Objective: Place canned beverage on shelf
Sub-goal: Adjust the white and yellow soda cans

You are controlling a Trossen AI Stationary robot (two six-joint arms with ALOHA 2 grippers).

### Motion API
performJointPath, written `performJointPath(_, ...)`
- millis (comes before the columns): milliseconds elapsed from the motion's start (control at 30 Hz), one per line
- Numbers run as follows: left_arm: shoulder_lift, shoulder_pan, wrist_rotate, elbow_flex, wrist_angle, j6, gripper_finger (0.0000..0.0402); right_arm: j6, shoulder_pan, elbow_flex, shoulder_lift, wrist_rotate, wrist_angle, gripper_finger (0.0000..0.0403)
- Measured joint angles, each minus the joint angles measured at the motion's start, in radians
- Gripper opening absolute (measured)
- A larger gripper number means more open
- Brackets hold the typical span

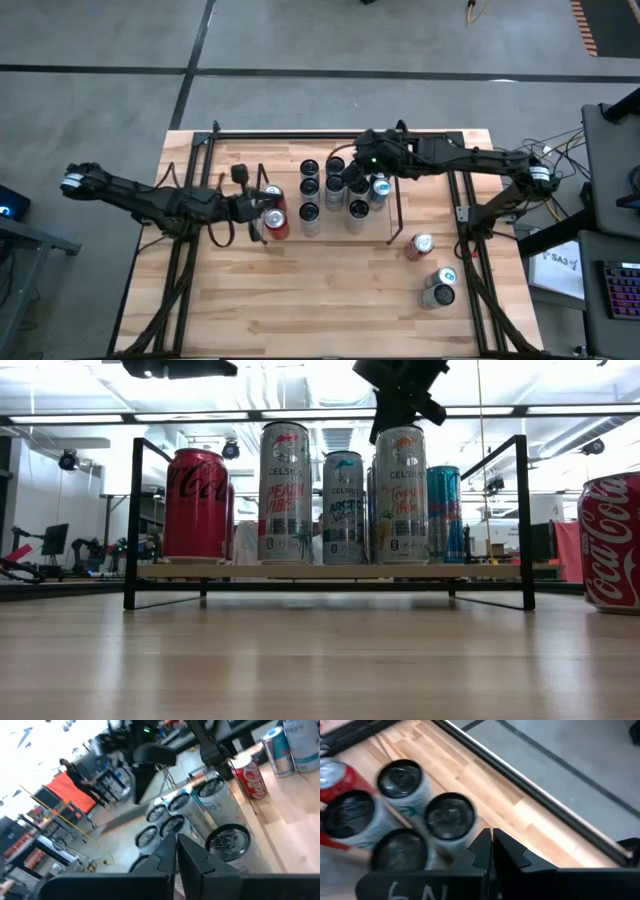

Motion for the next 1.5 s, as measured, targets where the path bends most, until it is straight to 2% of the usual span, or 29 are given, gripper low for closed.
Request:
performJointPath(100, -0.049, 0.001, 0.028, -0.025, 0.048, 0.034, 0.0, 0.048, 0.02, 0.0, 0.0, -0.001, -0.002, 0.0009)
performJointPath(200, -0.092, 0.001, 0.074, -0.047, 0.02, -0.013, 0.0, 0.076, 0.037, -0.001, 0.005, 0.001, -0.003, 0.0009)
performJointPath(433, -0.153, 0.0, 0.078, -0.113, 0.032, -0.038, 0.0, 0.148, 0.065, -0.005, 0.006, 0.0, -0.001, 0.0009)
performJointPath(833, -0.168, 0.0, 0.077, -0.09, 0.045, -0.091, 0.0, 0.252, 0.07, -0.005, 0.006, 0.012, -0.005, 0.0009)
performJointPath(1067, -0.17, 0.0, 0.066, -0.09, 0.04, -0.119, 0.0, 0.282, 0.07, -0.016, 0.006, 0.079, -0.065, 0.0009)
performJointPath(1200, -0.201, -0.002, 0.018, -0.091, 0.013, -0.117, 0.0, 0.322, 0.07, -0.031, 0.007, 0.08, -0.062, 0.0009)
performJointPath(1500, -0.266, -0.002, 0.016, -0.071, 0.001, -0.128, 0.0, 0.333, 0.1, -0.077, 0.007, 0.112, 0.008, 0.0009)
